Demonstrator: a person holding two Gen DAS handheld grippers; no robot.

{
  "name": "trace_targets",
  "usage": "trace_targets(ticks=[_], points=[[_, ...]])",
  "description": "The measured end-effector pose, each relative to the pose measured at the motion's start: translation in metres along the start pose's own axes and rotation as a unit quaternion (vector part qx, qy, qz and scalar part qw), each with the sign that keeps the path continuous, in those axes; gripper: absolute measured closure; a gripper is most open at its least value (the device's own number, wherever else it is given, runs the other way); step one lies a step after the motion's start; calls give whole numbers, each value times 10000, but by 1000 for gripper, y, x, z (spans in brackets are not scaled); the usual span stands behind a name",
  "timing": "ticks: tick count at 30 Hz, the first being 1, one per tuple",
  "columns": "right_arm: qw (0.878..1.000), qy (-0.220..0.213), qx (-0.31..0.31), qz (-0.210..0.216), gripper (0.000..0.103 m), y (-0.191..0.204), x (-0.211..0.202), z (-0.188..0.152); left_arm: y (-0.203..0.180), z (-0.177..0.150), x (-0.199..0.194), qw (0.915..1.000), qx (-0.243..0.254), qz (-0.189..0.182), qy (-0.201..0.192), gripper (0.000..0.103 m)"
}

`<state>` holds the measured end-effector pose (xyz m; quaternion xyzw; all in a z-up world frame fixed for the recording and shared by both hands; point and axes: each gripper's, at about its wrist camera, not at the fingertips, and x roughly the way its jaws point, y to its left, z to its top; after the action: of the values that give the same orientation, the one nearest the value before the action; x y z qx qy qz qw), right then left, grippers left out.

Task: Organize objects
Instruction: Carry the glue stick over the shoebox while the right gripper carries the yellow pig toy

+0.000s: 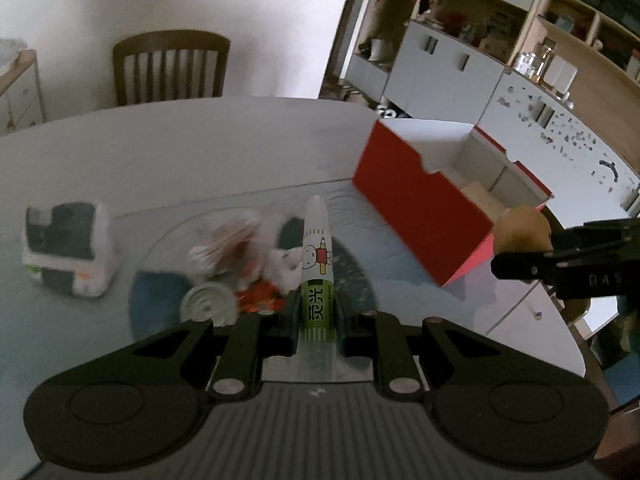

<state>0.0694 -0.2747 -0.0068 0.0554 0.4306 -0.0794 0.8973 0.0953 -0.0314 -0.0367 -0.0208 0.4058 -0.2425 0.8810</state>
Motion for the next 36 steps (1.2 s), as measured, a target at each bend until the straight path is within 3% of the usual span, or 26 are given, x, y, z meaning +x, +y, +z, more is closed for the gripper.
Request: trace_targets(ticks=[21, 31, 36], points=[[9979, -414, 94, -480, 38, -131, 4, 32, -125, 69, 59, 9976, 653, -233, -56, 86], [9982, -195, 32, -565, 38, -170, 36, 44, -178, 102, 112, 9942, 1034, -268, 119, 86], [9982, 4, -135, -590, 38, -184, 59, 49, -194, 116, 145, 9915, 1274, -83, 237, 86]])
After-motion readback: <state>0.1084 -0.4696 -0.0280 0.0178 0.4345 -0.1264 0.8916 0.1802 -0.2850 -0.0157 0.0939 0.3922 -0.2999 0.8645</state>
